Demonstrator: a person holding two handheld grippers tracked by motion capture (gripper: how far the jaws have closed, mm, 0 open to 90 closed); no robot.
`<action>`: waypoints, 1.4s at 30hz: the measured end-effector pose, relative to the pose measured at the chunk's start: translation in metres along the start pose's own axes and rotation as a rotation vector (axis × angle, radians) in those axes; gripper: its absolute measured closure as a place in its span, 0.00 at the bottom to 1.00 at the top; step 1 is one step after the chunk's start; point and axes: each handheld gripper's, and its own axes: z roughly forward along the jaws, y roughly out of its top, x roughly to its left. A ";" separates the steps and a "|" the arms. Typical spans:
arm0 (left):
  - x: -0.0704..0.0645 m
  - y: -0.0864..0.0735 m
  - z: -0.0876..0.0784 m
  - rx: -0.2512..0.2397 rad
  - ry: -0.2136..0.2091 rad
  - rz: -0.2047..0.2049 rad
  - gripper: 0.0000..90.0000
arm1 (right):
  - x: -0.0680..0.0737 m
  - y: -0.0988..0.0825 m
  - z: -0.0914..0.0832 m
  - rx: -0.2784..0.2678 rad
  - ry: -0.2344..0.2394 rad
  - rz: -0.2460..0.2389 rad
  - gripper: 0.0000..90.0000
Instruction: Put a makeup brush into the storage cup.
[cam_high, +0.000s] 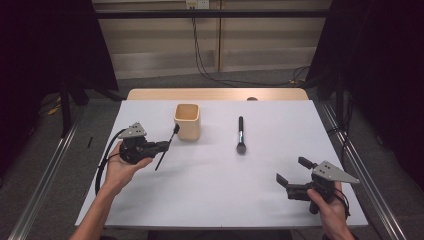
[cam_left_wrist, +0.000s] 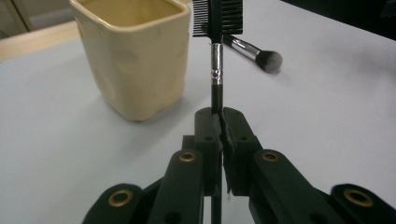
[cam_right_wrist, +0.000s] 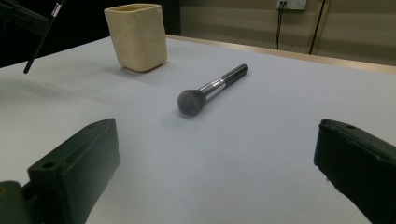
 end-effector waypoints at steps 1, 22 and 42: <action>0.000 0.000 0.000 -0.015 0.001 0.002 0.95 | 0.000 0.000 0.000 0.000 0.000 0.000 0.00; -0.017 0.000 -0.007 -0.197 0.019 0.011 0.95 | 0.000 0.000 0.000 -0.004 0.000 0.002 0.00; -0.020 0.037 0.007 -0.213 0.018 -0.005 0.95 | 0.001 0.000 0.000 -0.006 0.003 0.000 0.00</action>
